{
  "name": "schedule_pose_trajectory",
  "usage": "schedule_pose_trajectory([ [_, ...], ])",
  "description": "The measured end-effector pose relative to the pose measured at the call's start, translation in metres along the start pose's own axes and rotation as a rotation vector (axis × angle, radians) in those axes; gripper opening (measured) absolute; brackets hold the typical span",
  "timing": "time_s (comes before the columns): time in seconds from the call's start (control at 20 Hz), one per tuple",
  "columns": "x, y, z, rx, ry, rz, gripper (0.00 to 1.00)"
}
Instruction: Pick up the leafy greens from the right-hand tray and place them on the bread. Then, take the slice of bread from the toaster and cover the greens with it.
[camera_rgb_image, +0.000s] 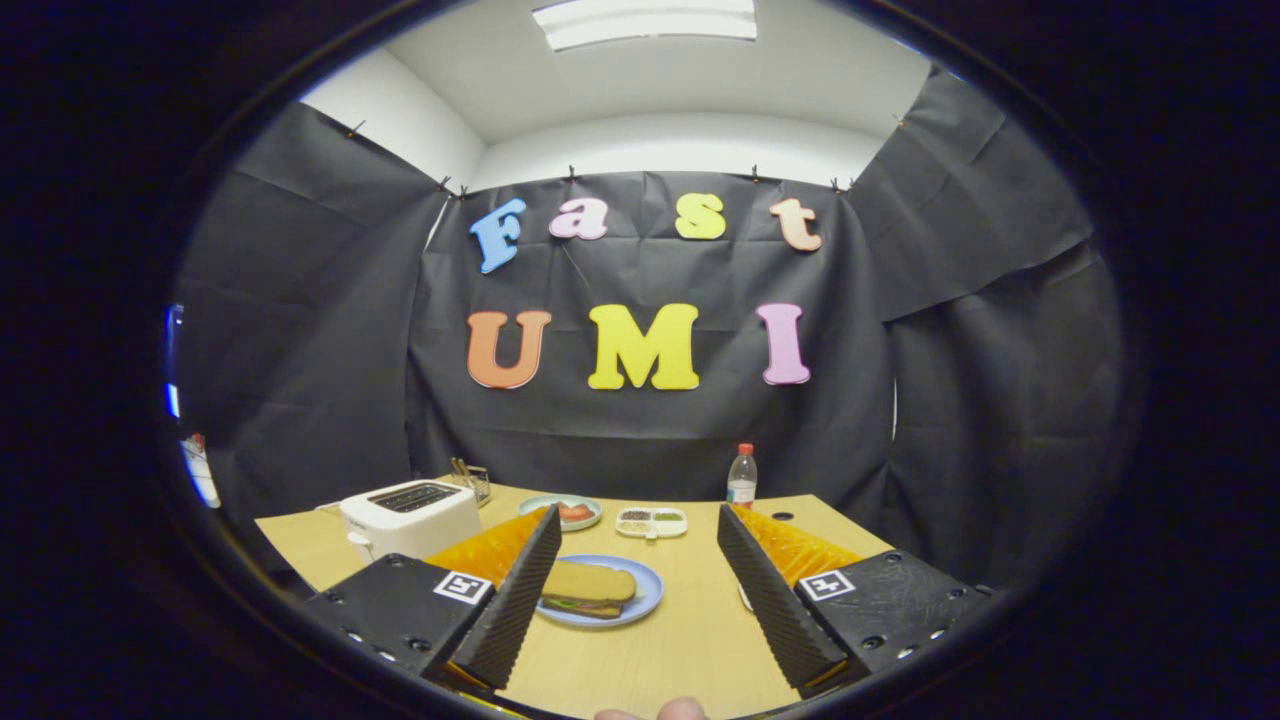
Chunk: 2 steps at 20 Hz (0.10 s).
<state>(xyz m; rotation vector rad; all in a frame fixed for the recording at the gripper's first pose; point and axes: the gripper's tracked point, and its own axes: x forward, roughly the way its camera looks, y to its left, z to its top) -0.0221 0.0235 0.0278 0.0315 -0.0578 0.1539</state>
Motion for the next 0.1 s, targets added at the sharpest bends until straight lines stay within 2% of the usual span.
schedule_pose_trajectory([
  [0.1, 0.0002, 0.0038, 0.0040, 0.003, -0.003, 0.007, 0.95],
])
